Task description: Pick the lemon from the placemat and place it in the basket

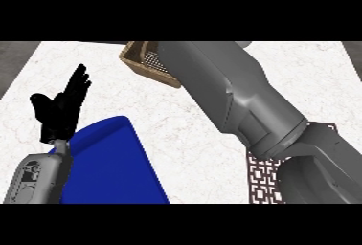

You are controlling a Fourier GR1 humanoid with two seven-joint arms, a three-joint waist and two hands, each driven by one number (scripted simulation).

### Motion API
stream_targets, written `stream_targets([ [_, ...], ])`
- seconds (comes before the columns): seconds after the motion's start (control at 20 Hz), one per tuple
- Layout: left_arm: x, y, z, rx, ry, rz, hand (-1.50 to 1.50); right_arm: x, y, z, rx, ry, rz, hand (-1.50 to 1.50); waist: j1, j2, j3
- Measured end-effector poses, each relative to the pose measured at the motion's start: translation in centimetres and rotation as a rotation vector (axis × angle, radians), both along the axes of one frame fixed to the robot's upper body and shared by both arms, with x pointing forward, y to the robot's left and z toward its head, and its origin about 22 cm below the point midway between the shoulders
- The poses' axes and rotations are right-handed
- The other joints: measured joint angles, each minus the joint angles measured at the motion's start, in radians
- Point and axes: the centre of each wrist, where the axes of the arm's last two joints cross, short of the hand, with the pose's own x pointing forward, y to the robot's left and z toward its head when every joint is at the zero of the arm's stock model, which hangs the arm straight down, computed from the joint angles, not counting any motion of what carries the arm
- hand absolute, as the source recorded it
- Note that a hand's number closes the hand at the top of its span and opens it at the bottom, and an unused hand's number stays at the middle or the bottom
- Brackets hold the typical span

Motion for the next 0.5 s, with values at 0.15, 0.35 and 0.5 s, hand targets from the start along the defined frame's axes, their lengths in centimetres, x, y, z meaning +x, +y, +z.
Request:
stream_targets([
  [0.15, -0.7, 1.0, -0.6, -0.004, 0.015, 0.024, 0.00, 0.1, -0.4, -0.3, 0.095, -0.019, -0.009, -1.50, -0.025, -0.008, 0.001],
  [0.35, -1.7, 2.3, -1.1, 0.000, 0.025, 0.064, 0.00, 0.2, -1.2, -1.8, 0.184, -0.029, 0.003, -1.50, -0.060, -0.019, 0.002],
  [0.5, -2.3, 2.7, -1.7, -0.002, 0.031, 0.079, 0.00, 0.3, -2.3, -2.3, 0.227, -0.040, 0.020, -1.50, -0.075, -0.022, 0.002],
])
